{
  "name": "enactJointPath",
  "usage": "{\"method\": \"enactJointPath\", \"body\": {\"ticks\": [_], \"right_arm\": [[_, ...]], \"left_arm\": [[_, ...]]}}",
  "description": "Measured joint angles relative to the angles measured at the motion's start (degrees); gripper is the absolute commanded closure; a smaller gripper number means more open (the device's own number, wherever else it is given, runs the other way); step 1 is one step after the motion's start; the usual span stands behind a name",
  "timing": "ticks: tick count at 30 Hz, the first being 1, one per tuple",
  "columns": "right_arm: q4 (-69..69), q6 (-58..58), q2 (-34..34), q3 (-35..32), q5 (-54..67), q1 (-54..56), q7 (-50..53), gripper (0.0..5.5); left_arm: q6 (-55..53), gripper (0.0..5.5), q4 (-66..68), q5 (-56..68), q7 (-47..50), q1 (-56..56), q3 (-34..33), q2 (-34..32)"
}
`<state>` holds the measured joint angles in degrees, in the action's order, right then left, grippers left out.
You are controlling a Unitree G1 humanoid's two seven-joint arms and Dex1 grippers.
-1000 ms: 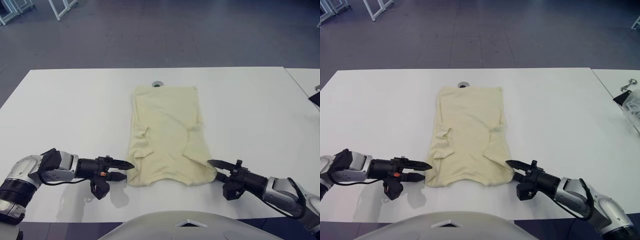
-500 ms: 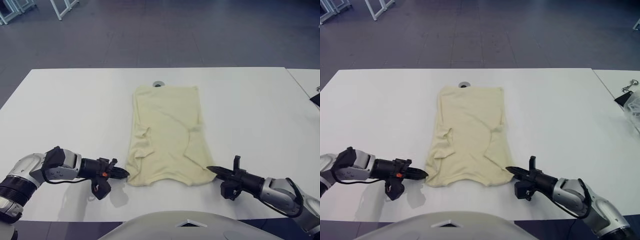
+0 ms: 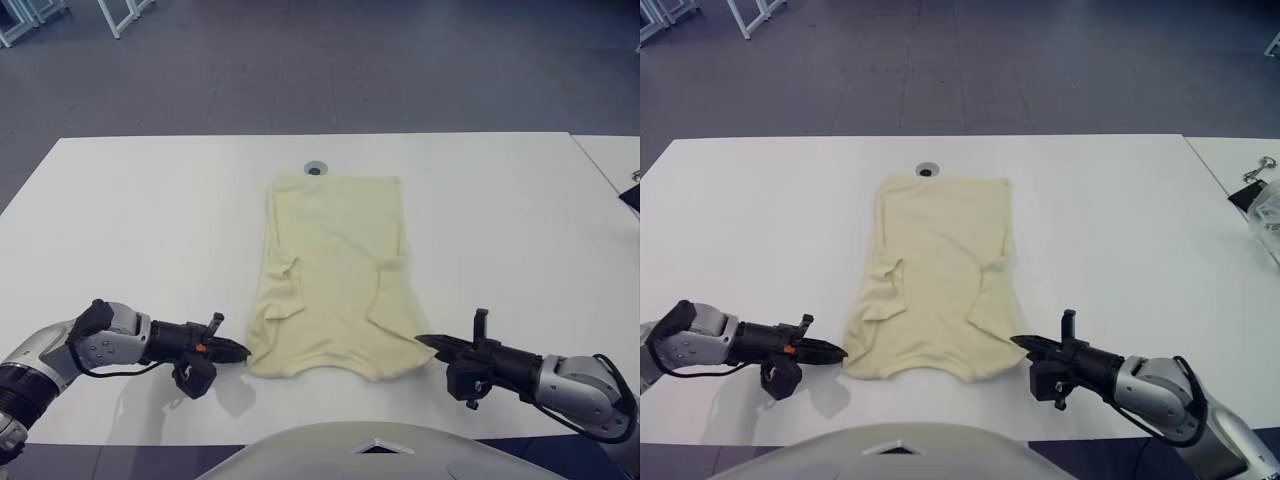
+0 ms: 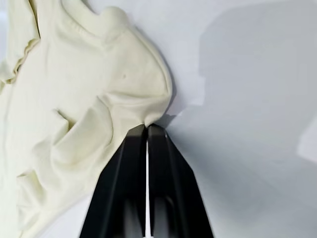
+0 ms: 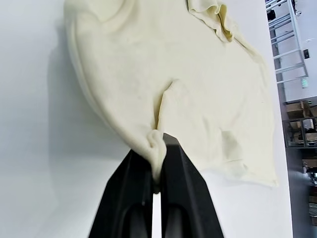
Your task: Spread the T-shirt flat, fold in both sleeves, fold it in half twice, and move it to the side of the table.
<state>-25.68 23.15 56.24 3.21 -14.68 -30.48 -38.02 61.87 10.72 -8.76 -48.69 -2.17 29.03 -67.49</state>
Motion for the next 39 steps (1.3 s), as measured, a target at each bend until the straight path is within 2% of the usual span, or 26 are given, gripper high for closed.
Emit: {"method": "enactJointPath", "body": {"ticks": [9, 14, 21, 27, 29, 32, 39], "right_arm": [[-8.5, -15.8, 2.5, -2.9, 18.2, 1.0, -11.8, 5.50], [-14.0, -27.7, 7.4, -7.1, 29.9, -0.7, -20.7, 5.50], [-17.9, -37.7, 10.4, -13.6, 39.4, -7.3, -30.1, 5.50], [-19.5, -48.3, 11.2, -22.5, 52.7, -8.8, -36.6, 5.50], [-19.2, -51.9, 11.2, -24.0, 57.9, -6.1, -36.4, 5.50], [-16.9, -55.0, 11.1, -22.3, 61.6, 3.0, -33.5, 5.50], [-2.3, -53.4, 7.3, -5.6, 50.0, 23.4, -30.8, 5.50]], "left_arm": [[-5.2, 5.49, -8.0, 12.9, -9.0, 1.0, 1.1, -3.1], [-16.9, 5.49, -18.6, 26.9, -15.7, 7.2, 1.0, -9.5], [-28.7, 5.49, -31.0, 42.1, -23.0, 18.0, -2.8, -21.2], [-34.2, 5.49, -35.8, 50.9, -27.3, 23.1, -8.1, -25.8], [-36.9, 5.49, -36.5, 53.4, -28.3, 23.4, -10.4, -25.8], [-43.3, 5.49, -34.9, 55.9, -30.1, 19.3, -13.6, -22.4], [-58.7, 5.49, -19.5, 50.6, -37.0, -4.3, -11.5, -3.7]]}}
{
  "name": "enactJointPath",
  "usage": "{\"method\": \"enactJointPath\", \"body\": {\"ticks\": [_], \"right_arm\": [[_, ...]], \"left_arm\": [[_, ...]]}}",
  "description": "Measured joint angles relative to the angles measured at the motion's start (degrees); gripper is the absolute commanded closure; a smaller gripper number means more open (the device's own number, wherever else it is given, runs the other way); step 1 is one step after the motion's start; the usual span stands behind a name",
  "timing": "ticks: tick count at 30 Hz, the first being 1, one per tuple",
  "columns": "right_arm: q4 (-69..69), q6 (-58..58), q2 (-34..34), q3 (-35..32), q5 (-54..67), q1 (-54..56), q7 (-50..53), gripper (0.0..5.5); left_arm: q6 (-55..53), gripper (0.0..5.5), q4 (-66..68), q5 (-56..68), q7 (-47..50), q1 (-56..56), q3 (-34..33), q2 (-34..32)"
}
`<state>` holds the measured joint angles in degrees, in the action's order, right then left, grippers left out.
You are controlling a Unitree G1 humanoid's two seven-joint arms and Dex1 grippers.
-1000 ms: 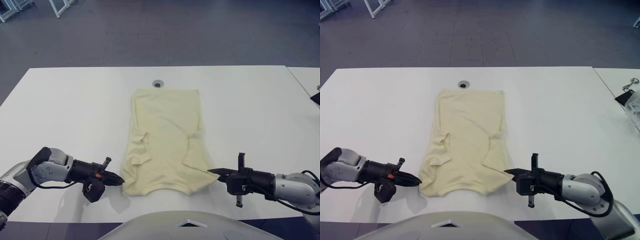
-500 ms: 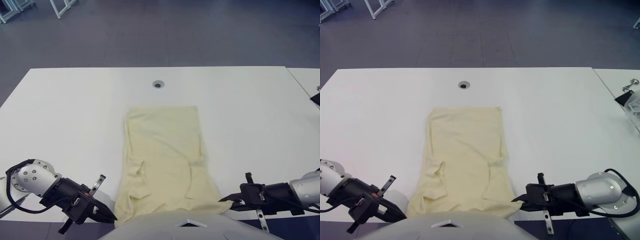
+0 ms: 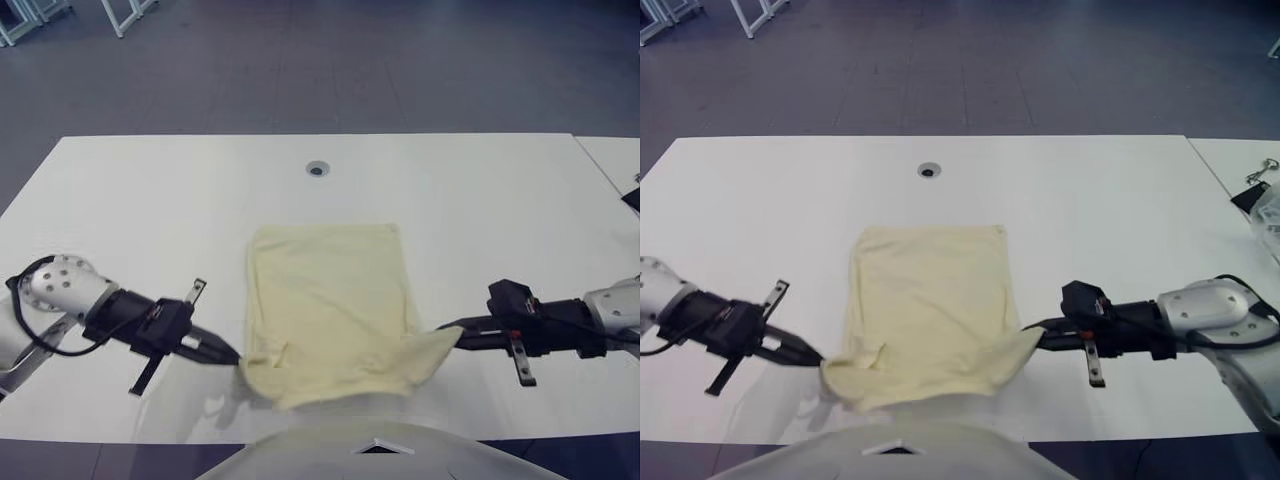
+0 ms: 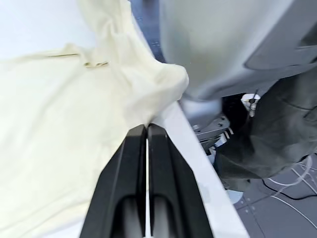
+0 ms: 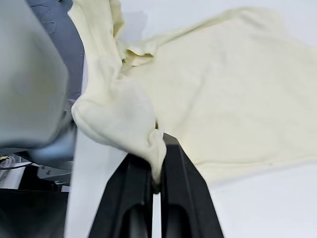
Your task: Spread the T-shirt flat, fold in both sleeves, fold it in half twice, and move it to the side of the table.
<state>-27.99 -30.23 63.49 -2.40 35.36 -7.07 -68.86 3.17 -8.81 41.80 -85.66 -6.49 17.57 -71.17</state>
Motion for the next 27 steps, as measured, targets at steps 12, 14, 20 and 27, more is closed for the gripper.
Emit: {"method": "enactJointPath", "body": {"ticks": [12, 14, 20, 27], "right_arm": [[31.3, 7.2, -15.6, 14.2, -15.5, 30.5, -2.1, 5.50], [33.5, 7.7, -17.3, 14.3, -16.1, 33.3, -2.5, 5.50], [41.1, 10.7, -21.8, 14.3, -19.4, 37.9, -1.1, 5.50], [50.4, 15.5, -26.0, 14.1, -22.8, 43.2, 0.9, 5.50]], "left_arm": [[-2.8, 5.49, 30.0, -15.5, -6.5, -21.6, 2.1, 20.0], [-1.8, 5.49, 33.6, -17.0, -6.5, -24.3, 1.9, 22.0], [-0.6, 5.49, 37.7, -18.2, -6.5, -27.6, 1.6, 25.4], [2.5, 5.49, 45.0, -21.5, -6.6, -30.7, -0.1, 27.5]]}}
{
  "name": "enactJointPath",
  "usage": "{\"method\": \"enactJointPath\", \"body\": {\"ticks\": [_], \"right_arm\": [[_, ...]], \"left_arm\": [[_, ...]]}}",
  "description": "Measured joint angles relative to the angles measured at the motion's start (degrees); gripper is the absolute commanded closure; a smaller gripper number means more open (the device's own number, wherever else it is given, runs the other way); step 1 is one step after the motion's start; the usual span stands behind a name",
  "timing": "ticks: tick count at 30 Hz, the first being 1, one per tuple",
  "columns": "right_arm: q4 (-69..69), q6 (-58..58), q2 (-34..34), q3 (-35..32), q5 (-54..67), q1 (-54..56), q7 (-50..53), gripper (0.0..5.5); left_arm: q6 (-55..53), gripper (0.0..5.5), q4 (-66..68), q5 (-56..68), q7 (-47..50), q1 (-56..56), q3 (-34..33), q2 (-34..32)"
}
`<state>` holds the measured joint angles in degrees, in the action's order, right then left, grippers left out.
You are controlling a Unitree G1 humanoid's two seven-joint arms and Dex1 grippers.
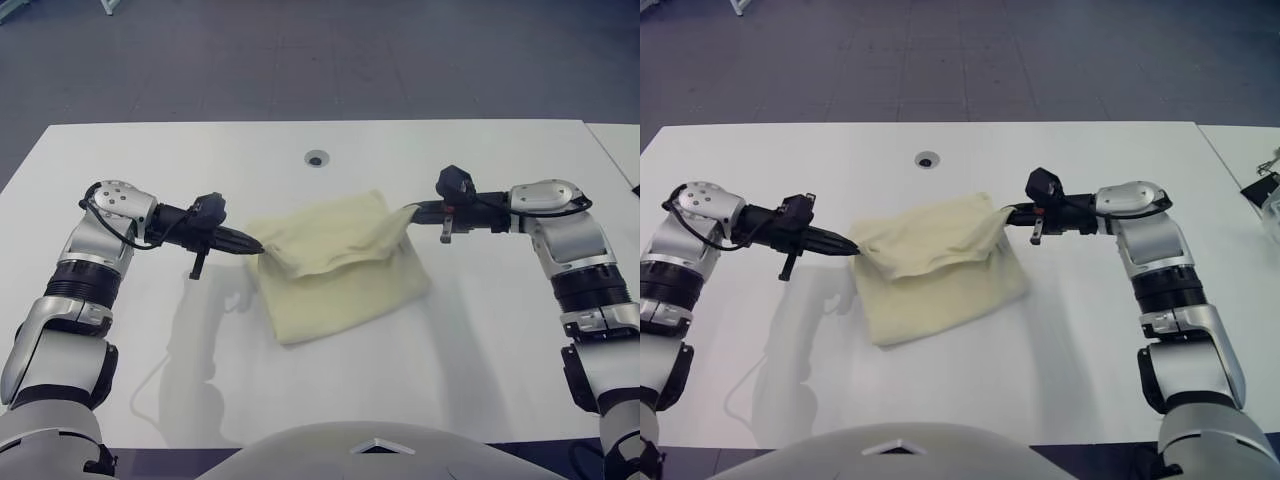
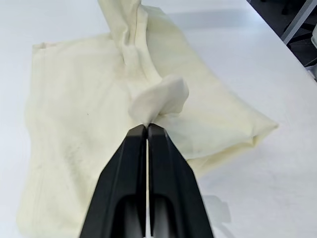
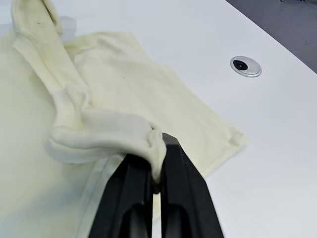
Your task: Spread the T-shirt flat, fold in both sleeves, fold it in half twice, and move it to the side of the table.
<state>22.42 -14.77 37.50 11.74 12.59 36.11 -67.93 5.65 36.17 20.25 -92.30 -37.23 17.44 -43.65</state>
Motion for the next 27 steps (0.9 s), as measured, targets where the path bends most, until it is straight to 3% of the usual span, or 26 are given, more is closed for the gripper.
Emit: {"method": "enactJointPath", "body": {"ticks": [15, 27], "right_arm": [[19.1, 10.4, -7.1, -1.6, -5.1, 9.8, 4.5, 5.50], [42.7, 18.9, -17.7, -1.6, -12.6, 20.0, 12.6, 5.50]], "left_arm": [[5.3, 5.49, 11.3, -5.6, 0.1, -5.5, -3.0, 3.0], [10.1, 5.49, 26.0, -13.9, 7.1, -8.3, -4.7, 10.7]]}}
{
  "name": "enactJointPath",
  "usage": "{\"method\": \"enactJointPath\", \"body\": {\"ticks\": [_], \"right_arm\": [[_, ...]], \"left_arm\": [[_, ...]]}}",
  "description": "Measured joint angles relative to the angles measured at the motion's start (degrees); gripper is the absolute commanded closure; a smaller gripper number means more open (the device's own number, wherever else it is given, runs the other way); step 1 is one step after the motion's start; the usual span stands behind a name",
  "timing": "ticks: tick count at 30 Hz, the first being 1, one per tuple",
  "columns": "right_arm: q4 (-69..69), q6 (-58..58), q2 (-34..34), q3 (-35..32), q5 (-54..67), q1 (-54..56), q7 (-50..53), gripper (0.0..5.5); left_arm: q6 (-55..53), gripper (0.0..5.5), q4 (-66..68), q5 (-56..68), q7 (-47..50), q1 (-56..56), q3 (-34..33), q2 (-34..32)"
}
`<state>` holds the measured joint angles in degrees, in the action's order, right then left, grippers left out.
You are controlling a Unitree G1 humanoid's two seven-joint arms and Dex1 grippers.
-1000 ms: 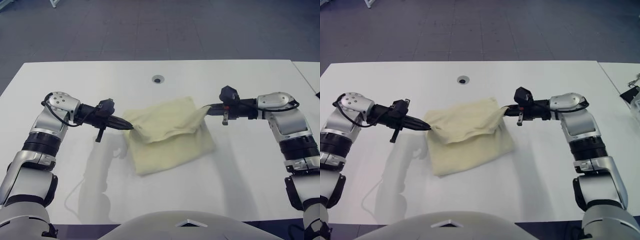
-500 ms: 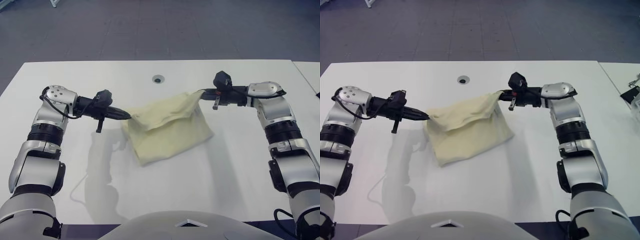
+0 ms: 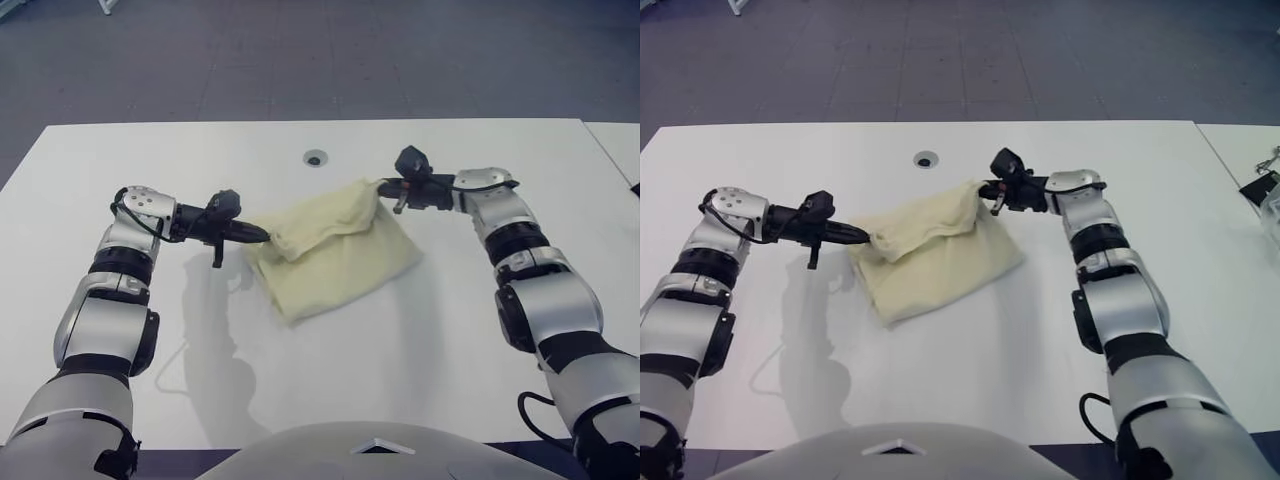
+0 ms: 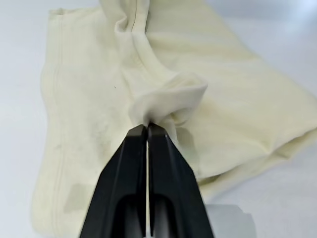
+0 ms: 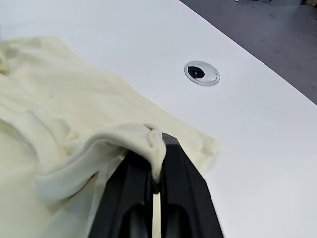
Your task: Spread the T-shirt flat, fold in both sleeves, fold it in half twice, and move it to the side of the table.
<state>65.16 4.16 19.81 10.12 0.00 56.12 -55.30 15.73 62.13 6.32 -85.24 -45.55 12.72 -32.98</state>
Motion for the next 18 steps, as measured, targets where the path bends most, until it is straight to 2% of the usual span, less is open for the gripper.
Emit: {"method": "enactJointPath", "body": {"ticks": [5, 6, 9, 15, 18], "right_arm": [[4.7, 1.2, -0.7, -0.1, -2.9, 1.6, 4.7, 5.50], [5.5, 1.3, -0.8, -0.1, -3.3, 1.6, 5.9, 5.17], [6.7, 1.5, -1.0, -0.7, -4.7, 1.7, 10.8, 4.76], [8.0, -3.3, -2.2, -7.5, -1.1, 4.1, 16.0, 3.83], [8.6, -9.9, -2.3, -10.7, 1.0, 5.0, 18.4, 3.39]], "left_arm": [[0.5, 5.49, 2.1, -0.6, 1.0, -1.2, -2.2, 0.2], [0.5, 5.50, 2.1, -0.6, 0.9, -1.3, -2.6, 0.2], [0.5, 5.50, 2.2, -0.7, 0.8, -1.3, -3.4, 0.0], [0.2, 4.51, 2.9, -4.3, 5.5, 0.8, -3.5, -1.1], [-0.3, 4.06, 3.9, -6.8, 12.3, 2.7, -3.4, -1.6]]}}
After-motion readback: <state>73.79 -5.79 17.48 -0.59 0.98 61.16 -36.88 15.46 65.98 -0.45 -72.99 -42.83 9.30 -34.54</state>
